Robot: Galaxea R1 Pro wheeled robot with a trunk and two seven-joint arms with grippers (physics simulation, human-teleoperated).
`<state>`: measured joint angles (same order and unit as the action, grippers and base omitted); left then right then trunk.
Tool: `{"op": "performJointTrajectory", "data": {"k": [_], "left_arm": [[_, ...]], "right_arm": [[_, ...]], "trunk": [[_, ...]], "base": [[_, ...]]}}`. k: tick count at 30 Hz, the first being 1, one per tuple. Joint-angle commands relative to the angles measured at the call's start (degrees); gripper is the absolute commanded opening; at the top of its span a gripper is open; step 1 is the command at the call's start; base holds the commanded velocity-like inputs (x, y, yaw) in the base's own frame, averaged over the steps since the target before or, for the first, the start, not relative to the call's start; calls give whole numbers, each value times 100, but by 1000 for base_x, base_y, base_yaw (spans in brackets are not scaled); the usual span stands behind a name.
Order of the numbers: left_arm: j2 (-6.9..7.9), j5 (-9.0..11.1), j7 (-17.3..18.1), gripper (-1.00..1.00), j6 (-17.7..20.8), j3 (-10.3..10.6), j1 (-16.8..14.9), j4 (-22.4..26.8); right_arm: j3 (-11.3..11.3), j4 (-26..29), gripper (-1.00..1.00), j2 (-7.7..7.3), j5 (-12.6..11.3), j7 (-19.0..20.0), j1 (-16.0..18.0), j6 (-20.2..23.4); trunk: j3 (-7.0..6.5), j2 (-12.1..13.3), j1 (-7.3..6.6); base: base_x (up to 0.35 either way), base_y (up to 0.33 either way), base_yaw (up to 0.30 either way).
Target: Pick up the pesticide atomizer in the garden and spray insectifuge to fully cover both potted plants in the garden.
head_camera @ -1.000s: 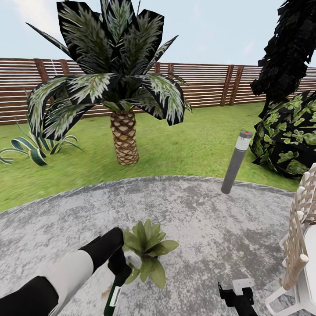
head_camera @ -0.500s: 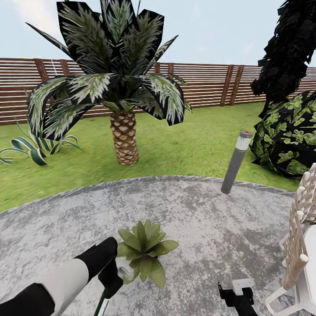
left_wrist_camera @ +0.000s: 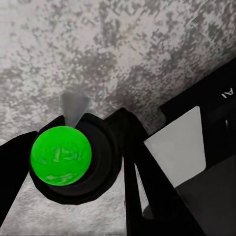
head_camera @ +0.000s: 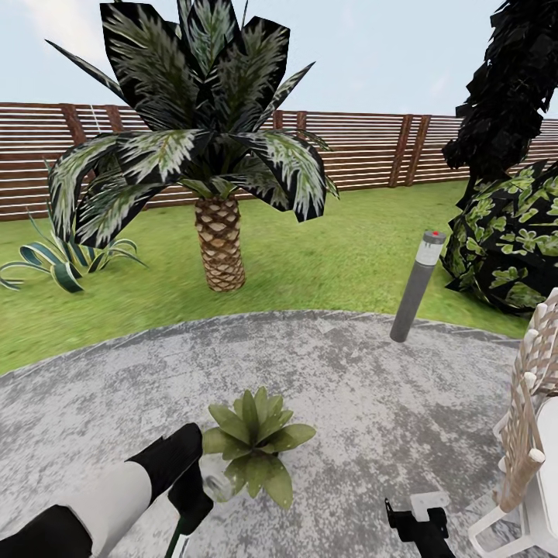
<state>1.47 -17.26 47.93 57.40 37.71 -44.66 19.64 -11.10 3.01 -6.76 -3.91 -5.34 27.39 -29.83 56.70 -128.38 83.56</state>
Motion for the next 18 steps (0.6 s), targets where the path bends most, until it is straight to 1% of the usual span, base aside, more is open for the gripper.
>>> {"op": "performJointTrajectory", "data": {"k": [1,3,6,8,10,11,14,15,18], "left_arm": [[-3,-48,58,-100,17,5,5,14],[-84,-43,53,-100,0,14,96,52],[-306,-53,46,-100,-8,10,158,82],[-410,-57,38,-100,-10,7,166,94],[-425,-58,-40,-100,-11,-17,168,100],[-428,-58,-161,-100,-11,-20,168,101],[-445,-48,-761,-100,-10,-23,168,116],[-445,-39,-843,-100,-10,-27,168,118],[-434,-40,-882,-100,-14,-92,168,113]], "right_arm": [[-50,-3,100,0,-40,-20,3,-15],[-50,-3,100,0,-40,-20,3,-15],[-50,-3,100,0,-40,-20,3,-15],[-50,-3,100,0,-40,-20,3,-15],[-50,-3,100,0,-40,-20,3,-15],[-50,-3,100,0,-40,-20,3,-15],[-50,-3,100,0,-40,-20,3,-15],[-50,-3,100,0,-40,-20,3,-15],[-50,-3,100,0,-40,-20,3,-15]], "trunk": [[5,-2,-1],[5,-2,-1],[5,-2,-1],[5,-2,-1],[5,-2,-1],[5,-2,-1],[5,-2,-1],[5,-2,-1],[5,-2,-1]], "base": [[0,0,0],[0,0,0],[0,0,0],[0,0,0],[0,0,0],[-33,0,0],[-189,0,0],[-64,0,0],[-25,0,0]]}}
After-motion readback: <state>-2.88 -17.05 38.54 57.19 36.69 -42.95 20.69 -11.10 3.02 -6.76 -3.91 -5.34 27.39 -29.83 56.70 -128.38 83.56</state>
